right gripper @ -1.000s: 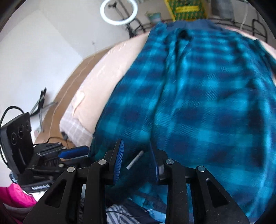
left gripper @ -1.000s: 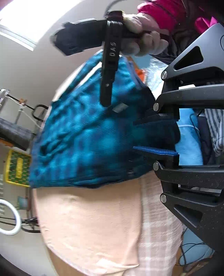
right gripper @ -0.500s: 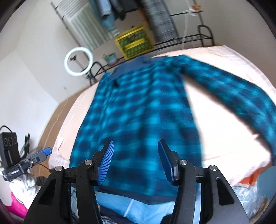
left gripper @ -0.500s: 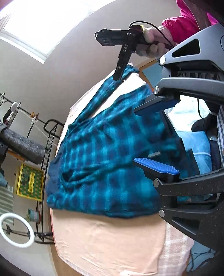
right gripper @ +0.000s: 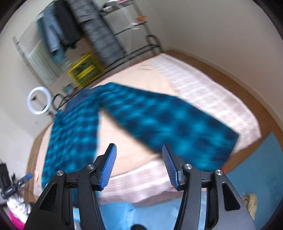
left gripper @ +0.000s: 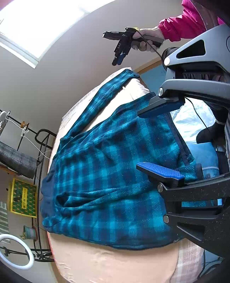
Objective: Fold large clothes
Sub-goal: 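Move the right gripper to the opposite shirt sleeve and grasp it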
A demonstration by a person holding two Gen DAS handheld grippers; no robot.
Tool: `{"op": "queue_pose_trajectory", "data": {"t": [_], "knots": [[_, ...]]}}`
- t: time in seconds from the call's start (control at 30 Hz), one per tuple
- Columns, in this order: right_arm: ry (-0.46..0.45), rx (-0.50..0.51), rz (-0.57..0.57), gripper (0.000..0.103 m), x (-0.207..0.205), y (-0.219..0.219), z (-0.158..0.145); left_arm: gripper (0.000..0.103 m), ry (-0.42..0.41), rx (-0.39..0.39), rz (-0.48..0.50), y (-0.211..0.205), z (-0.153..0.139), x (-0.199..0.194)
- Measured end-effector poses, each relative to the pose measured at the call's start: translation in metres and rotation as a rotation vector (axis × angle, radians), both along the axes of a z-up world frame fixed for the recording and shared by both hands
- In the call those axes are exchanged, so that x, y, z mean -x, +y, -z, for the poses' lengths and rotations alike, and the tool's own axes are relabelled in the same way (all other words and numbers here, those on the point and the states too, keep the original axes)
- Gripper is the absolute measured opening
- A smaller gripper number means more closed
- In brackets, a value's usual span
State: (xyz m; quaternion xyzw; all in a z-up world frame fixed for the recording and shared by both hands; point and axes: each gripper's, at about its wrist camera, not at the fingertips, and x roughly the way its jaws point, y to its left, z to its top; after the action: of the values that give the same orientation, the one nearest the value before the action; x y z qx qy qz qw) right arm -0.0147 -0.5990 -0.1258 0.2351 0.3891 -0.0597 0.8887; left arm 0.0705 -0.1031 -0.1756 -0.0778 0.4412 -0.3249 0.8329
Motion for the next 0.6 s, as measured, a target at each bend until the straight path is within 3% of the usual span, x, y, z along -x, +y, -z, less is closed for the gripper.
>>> {"op": "queue_pose_trajectory", "data": {"t": [0.17,0.5,0.6], "knots": [[0.026,-0.039,0.096,0.053,0.012,-0.059,0.016,0.053,0.026,-0.009,0.008,-0.015,0.005,-0.004],[0.147,0.066,0.166,0.057,-0.004,-0.118,0.050,0.053,0.045,-0.034,0.044,-0.043,0.009,-0.003],[0.169,0.057,0.192,0.058,-0.007,-0.134,0.064,0.053,0.045,-0.041,0.045,-0.044,0.009,-0.003]]}}
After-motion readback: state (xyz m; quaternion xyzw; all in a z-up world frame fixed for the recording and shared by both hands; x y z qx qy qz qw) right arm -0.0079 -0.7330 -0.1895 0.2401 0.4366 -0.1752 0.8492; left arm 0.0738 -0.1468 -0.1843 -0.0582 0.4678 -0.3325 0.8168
